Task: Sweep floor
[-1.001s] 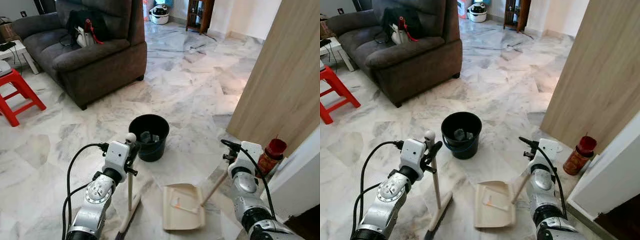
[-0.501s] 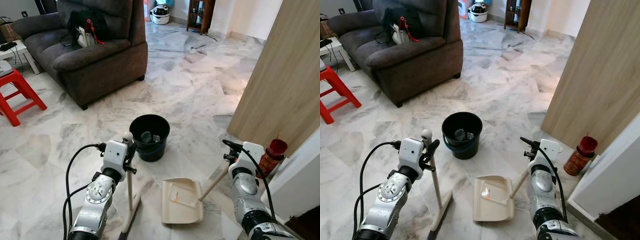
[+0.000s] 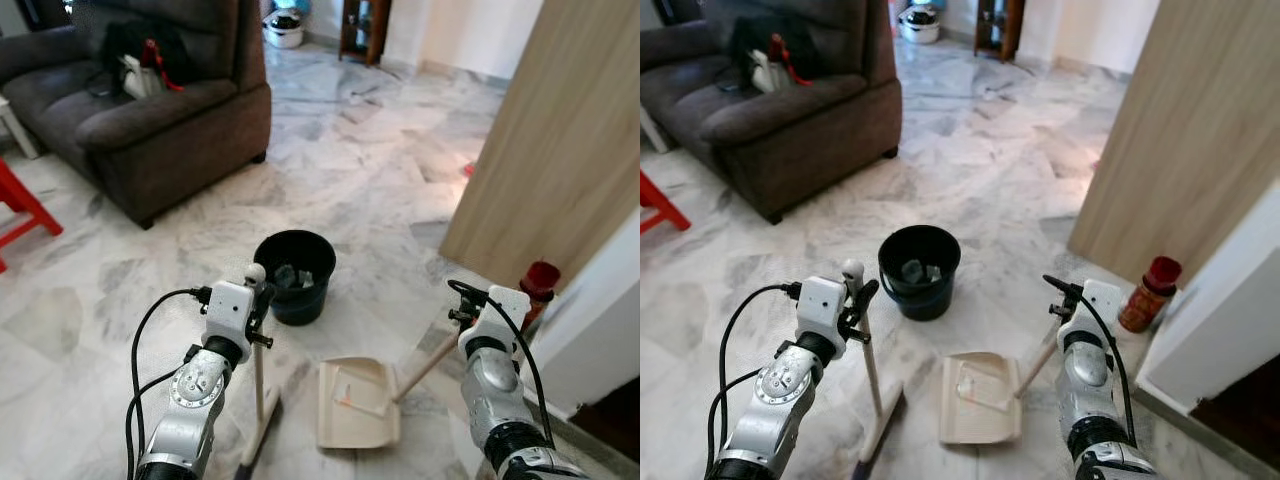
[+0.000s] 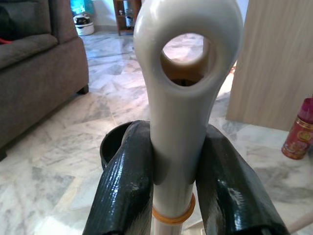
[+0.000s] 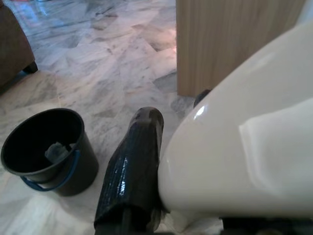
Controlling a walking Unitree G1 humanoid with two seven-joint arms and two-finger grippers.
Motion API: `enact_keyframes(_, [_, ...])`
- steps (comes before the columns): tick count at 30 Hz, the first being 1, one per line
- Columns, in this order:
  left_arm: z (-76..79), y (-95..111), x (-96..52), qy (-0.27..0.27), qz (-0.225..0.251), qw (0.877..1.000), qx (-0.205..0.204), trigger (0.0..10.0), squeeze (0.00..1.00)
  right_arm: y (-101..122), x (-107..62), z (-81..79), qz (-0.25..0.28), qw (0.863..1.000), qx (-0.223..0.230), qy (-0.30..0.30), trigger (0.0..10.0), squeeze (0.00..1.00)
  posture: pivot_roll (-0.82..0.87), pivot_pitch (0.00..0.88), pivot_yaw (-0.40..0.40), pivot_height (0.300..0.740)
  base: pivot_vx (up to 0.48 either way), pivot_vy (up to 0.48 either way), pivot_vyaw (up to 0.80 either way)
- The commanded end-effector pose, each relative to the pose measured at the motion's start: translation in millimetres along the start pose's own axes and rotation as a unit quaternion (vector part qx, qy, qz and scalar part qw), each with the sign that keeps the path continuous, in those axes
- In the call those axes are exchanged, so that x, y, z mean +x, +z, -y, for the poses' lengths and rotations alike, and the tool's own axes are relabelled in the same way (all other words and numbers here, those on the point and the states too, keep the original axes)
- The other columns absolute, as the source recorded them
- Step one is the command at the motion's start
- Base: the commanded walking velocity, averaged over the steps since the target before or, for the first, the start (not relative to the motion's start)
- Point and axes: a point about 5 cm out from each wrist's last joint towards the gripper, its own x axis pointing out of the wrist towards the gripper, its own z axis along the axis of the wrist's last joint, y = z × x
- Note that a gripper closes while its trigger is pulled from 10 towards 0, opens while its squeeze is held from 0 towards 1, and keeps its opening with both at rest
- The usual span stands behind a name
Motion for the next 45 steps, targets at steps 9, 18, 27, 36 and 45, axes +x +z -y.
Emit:
enact_keyframes(9, [-3.7, 5, 1.7, 0.006, 0.013, 1.0, 0.002, 10.0, 0.0, 15, 5.4, -4.7, 0.027, 0.999, 0.011, 0.013, 10.0, 0.0, 0.08, 0.0, -0.02, 0.74, 0.0, 0.41, -0.13])
enact_keyframes(18, [-4.1, 5, 2.0, 0.008, 0.015, 1.0, 0.004, 10.0, 0.0, 17, 6.3, -3.8, 0.03, 0.999, 0.007, 0.018, 10.0, 0.0, 0.08, 0.0, -0.022, 0.74, 0.0, 0.407, -0.14])
enact_keyframes(27, [-4.6, 7, 2.0, 0.01, 0.021, 1.0, 0.011, 10.0, 0.0, 38, 8.4, -15.9, 0.085, 0.994, 0.014, 0.069, 10.0, 0.0, 0.08, 0.0, -0.021, 0.74, 0.0, 0.03, 0.0])
enact_keyframes(36, [-4.4, 8, 2.7, 0.008, 0.025, 1.0, 0.013, 10.0, 0.0, 90, 15.8, -27.7, 0.179, 0.979, 0.04, 0.086, 10.0, 0.0, 0.08, 0.0, -0.019, 0.74, 0.0, 0.0, 0.0])
enact_keyframes(45, [-4.4, 9, 4.1, 0.008, 0.024, 1.0, 0.014, 10.0, 0.0, 146, 14.6, -55.0, 0.257, 0.955, 0.054, 0.138, 10.0, 0.0, 0.08, 0.0, -0.025, 0.74, 0.0, 0.0, 0.0])
